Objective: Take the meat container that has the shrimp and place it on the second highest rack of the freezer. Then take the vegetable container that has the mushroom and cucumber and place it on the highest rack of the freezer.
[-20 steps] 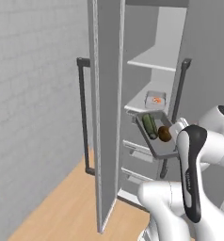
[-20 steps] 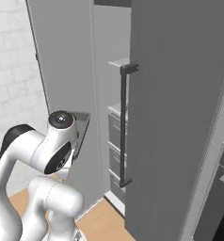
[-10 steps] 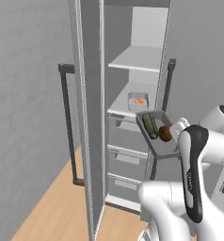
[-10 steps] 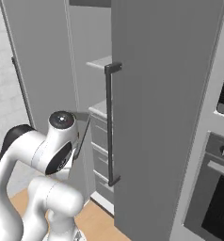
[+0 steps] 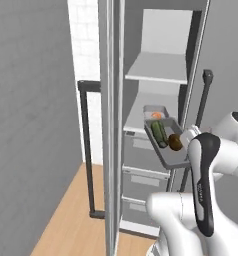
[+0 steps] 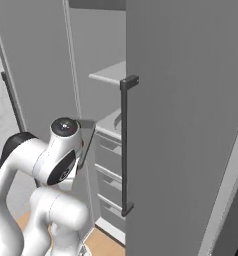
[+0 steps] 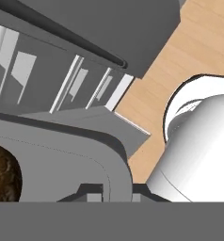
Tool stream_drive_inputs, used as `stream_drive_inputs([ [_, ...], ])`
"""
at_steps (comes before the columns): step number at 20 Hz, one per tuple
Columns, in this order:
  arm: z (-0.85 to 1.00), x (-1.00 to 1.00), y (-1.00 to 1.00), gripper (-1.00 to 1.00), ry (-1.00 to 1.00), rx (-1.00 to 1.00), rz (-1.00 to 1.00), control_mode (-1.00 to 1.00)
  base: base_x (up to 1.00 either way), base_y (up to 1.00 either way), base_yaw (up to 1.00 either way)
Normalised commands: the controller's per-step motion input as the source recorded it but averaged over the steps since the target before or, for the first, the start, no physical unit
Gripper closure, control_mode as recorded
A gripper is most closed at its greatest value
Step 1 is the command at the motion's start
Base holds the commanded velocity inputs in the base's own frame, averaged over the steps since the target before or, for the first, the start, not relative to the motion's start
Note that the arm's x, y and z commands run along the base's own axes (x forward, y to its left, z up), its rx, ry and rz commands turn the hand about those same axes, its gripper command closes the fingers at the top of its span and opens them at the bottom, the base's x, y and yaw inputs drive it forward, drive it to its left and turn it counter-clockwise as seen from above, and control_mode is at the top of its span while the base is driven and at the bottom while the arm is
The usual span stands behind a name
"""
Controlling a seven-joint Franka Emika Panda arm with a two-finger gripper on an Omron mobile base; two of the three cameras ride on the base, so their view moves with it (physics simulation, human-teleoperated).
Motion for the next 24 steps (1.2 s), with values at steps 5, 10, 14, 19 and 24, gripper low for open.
stream_drive_inputs([
  [5,0.0,0.0,0.0,1.0,0.0,0.0,0.0,1.0,0.5,0.03,-0.21],
  [10,0.0,0.0,0.0,1.0,0.0,0.0,0.0,1.0,0.49,0.07,-0.18],
  [14,0.0,0.0,0.0,1.0,0.0,0.0,0.0,1.0,0.53,0.14,-0.12],
  [19,0.0,0.0,0.0,1.0,0.0,0.0,0.0,1.0,0.51,0.29,-0.08],
  [24,0.0,0.0,0.0,1.0,0.0,0.0,0.0,1.0,0.31,0.33,-0.06],
])
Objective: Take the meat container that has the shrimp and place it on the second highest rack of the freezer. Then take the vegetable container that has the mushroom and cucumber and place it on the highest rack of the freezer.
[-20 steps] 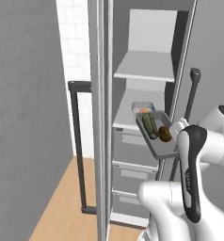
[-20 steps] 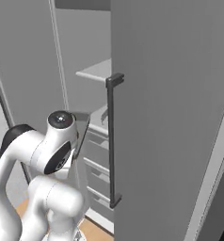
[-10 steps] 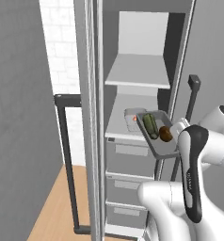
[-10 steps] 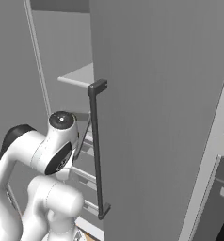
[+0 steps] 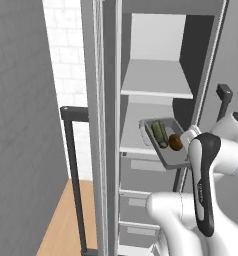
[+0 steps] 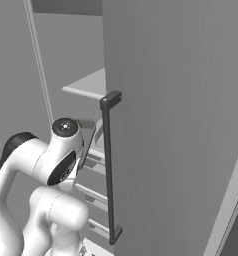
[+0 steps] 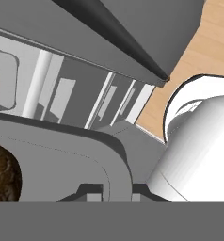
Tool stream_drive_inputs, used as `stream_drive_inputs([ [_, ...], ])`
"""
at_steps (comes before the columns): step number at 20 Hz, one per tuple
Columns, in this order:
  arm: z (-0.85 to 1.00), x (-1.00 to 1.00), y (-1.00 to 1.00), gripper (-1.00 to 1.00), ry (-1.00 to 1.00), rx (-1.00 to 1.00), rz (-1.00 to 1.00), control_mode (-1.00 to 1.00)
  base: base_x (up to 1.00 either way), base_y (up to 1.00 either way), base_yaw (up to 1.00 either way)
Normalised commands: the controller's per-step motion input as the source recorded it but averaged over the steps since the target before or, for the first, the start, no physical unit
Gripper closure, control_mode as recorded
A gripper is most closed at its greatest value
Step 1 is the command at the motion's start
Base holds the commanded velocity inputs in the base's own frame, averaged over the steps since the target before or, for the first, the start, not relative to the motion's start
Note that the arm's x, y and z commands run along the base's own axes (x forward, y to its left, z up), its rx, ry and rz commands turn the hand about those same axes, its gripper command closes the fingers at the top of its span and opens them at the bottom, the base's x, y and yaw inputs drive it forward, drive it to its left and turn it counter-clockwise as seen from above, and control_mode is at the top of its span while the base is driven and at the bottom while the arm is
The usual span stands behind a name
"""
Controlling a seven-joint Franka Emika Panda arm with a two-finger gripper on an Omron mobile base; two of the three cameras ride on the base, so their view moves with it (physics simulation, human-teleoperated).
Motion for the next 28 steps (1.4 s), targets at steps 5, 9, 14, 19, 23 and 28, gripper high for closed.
stream_drive_inputs([
  [5,0.37,0.0,0.02,1.0,-0.01,0.0,-0.04,-1.0,0.03,0.08,-0.03],
  [9,0.95,0.04,0.01,1.0,-0.11,-0.03,-0.12,-1.0,0.0,0.0,0.0],
  [14,1.0,0.04,0.0,1.0,-0.09,-0.02,-0.15,-1.0,0.0,0.0,0.0],
  [19,0.57,0.13,-0.01,1.0,-0.1,0.0,-0.13,-1.0,0.0,0.0,0.0],
  [23,0.06,0.37,-0.04,1.0,-0.16,0.0,-0.08,-1.0,0.0,0.0,0.0],
  [28,0.02,0.46,0.0,1.0,-0.14,0.0,-0.04,-1.0,0.0,0.0,0.0],
])
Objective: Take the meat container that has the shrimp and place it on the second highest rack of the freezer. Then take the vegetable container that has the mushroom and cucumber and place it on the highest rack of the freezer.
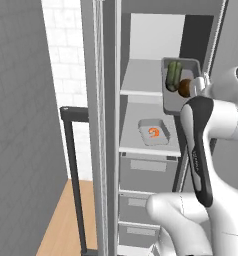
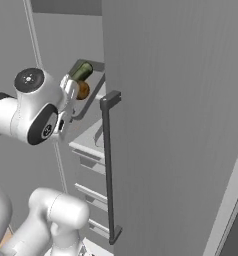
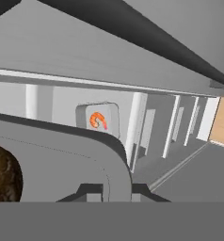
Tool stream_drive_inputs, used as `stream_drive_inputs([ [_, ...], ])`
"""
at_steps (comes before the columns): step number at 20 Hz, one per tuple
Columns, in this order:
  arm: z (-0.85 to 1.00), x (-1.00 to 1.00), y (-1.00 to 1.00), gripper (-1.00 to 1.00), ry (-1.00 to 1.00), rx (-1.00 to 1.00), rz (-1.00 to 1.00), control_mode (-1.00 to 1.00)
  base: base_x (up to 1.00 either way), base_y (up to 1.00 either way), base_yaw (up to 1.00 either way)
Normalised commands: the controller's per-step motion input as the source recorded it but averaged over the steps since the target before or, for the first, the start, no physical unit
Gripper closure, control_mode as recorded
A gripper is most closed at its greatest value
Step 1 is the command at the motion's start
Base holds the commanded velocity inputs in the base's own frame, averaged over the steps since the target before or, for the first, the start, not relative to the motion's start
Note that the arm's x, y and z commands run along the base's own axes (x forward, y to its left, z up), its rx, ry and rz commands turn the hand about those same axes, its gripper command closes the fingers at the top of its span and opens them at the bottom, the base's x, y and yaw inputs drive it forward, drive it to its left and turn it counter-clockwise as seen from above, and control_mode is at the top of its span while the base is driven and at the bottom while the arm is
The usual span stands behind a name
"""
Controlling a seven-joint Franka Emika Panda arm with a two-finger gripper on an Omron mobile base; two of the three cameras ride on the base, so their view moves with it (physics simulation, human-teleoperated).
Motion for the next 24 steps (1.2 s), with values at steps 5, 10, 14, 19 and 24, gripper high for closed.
stream_drive_inputs([
  [5,0.01,0.5,0.0,1.0,-0.11,0.0,-0.02,-1.0,0.0,0.0,0.0],
  [10,0.27,0.44,-0.02,1.0,0.01,0.0,-0.02,-1.0,0.0,0.0,0.0],
  [14,0.04,0.74,0.0,1.0,0.16,0.0,-0.04,-1.0,0.0,0.0,0.0],
  [19,0.0,0.77,-0.03,1.0,0.19,0.0,0.0,-1.0,0.0,0.0,0.0],
  [24,0.0,0.65,-0.27,1.0,0.0,0.0,0.0,-1.0,0.0,0.0,0.0],
])
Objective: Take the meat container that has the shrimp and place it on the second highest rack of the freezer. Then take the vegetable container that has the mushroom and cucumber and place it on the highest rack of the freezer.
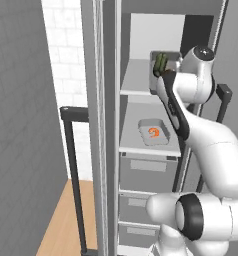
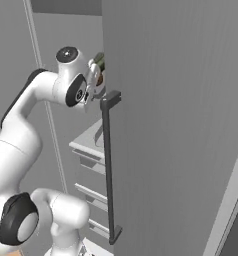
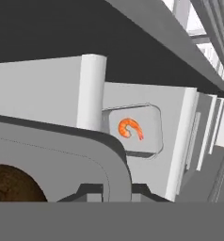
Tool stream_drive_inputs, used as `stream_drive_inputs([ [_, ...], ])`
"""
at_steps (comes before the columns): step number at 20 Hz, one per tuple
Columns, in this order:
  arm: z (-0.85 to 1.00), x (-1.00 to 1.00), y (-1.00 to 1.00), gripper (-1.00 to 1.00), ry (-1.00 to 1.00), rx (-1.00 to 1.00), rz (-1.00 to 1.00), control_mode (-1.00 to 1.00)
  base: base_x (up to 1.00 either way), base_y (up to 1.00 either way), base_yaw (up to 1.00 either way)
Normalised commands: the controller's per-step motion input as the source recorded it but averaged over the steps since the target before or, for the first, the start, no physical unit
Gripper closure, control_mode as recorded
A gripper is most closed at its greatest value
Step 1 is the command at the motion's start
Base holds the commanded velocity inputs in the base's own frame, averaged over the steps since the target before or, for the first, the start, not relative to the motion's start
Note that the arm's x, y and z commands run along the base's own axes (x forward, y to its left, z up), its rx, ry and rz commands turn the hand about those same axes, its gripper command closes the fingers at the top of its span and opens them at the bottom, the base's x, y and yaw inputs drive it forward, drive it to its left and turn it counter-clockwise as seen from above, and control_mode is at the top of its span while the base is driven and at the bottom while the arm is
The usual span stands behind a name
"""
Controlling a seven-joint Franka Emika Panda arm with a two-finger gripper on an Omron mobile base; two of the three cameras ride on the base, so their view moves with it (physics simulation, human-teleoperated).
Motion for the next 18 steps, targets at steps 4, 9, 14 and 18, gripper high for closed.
stream_drive_inputs([
  [4,0.0,0.66,-0.21,1.0,0.0,0.0,0.0,-1.0,0.0,0.0,0.0],
  [9,-0.04,0.65,-0.16,1.0,0.0,0.0,0.0,-1.0,0.0,0.0,0.0],
  [14,-0.09,0.57,-0.12,1.0,0.0,0.0,0.0,-1.0,0.0,0.0,0.0],
  [18,-0.27,0.65,-0.08,1.0,0.06,0.0,0.0,-1.0,0.0,0.0,0.0],
])
